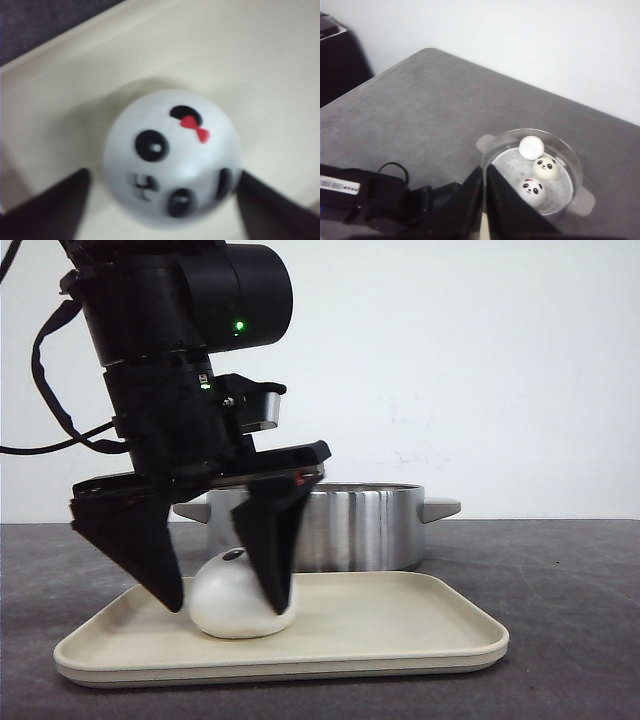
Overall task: Steam buns
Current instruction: 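Lower the left gripper onto the last panda bun on the tray and grasp, then lift the bun with the left gripper and carry it over the pot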
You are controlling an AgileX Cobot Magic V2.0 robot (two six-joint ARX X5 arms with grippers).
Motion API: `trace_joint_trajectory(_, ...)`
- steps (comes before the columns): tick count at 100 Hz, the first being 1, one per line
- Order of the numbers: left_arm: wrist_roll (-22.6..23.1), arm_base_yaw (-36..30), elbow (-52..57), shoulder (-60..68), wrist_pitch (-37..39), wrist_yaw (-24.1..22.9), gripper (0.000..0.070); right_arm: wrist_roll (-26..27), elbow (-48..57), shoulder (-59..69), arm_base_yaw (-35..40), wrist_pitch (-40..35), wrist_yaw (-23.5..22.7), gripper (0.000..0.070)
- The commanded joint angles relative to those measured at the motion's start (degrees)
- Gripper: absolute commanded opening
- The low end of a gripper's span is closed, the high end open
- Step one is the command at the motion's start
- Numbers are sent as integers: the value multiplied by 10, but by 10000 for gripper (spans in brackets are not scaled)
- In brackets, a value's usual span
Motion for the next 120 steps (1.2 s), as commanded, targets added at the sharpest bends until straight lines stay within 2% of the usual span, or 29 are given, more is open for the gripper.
trace_joint_trajectory(1,3,-6,6,11,-2,0,109,10,11,7,9,2,2,3)
trace_joint_trajectory(4,7,-6,6,11,-4,0,22,10,11,7,9,2,2,3)
trace_joint_trajectory(6,9,-6,6,11,-5,0,0,10,11,7,9,2,2,3)
trace_joint_trajectory(17,35,-6,6,11,-5,0,0,10,11,7,9,2,2,3)
trace_joint_trajectory(40,50,-11,19,-6,-22,6,0,10,11,7,9,2,2,3)
trace_joint_trajectory(76,48,-35,99,-131,28,4,0,9,11,7,9,5,2,3)
trace_joint_trajectory(97,74,3,184,-122,27,3,0,8,11,7,9,12,2,3)
trace_joint_trajectory(120,77,75,249,-70,27,5,0,-2,11,7,9,11,2,3)
